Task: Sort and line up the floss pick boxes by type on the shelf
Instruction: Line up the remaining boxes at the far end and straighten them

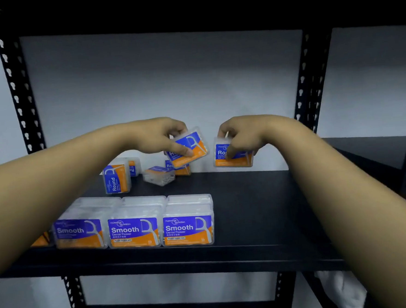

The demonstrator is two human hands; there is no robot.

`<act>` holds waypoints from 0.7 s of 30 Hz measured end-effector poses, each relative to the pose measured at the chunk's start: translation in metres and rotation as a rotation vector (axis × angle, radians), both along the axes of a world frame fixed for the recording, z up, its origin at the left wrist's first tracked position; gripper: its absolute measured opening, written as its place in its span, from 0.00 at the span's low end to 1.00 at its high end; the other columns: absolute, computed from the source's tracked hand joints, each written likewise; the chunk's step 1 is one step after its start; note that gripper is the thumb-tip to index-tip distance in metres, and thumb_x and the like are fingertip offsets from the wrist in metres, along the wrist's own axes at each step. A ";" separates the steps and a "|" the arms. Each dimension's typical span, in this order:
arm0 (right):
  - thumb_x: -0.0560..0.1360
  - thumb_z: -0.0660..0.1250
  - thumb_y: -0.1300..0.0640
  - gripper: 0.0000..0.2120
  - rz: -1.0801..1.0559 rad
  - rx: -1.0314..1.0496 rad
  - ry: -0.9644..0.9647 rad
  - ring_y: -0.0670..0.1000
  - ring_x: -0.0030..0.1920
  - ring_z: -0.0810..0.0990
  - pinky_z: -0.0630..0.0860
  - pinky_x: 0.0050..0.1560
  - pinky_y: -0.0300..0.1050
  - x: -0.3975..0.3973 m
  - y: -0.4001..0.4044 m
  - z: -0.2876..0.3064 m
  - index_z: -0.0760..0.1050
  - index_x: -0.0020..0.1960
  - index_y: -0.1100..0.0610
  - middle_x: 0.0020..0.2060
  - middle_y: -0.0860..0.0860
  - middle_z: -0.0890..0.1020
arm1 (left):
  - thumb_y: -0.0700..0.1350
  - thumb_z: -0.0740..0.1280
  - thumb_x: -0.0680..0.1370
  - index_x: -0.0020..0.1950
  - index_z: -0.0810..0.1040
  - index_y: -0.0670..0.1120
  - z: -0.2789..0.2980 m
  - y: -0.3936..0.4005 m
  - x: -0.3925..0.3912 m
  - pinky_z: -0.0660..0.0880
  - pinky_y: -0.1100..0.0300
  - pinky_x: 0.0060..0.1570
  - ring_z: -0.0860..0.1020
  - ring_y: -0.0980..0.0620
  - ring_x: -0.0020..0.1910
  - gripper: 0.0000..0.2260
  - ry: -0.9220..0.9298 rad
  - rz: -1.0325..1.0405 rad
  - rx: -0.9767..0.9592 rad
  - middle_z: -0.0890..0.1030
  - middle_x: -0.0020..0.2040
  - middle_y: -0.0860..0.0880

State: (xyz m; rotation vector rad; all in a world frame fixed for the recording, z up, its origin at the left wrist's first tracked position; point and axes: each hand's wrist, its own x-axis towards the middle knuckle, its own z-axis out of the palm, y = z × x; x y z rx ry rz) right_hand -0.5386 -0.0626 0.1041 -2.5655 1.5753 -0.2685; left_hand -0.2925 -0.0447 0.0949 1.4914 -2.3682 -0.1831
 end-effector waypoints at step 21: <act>0.70 0.78 0.52 0.13 -0.087 0.118 0.178 0.52 0.46 0.88 0.86 0.51 0.55 -0.094 0.075 -0.028 0.84 0.53 0.47 0.48 0.48 0.87 | 0.60 0.77 0.70 0.50 0.80 0.51 -0.017 0.062 -0.126 0.81 0.44 0.52 0.85 0.53 0.45 0.17 -0.228 -0.133 0.092 0.87 0.47 0.55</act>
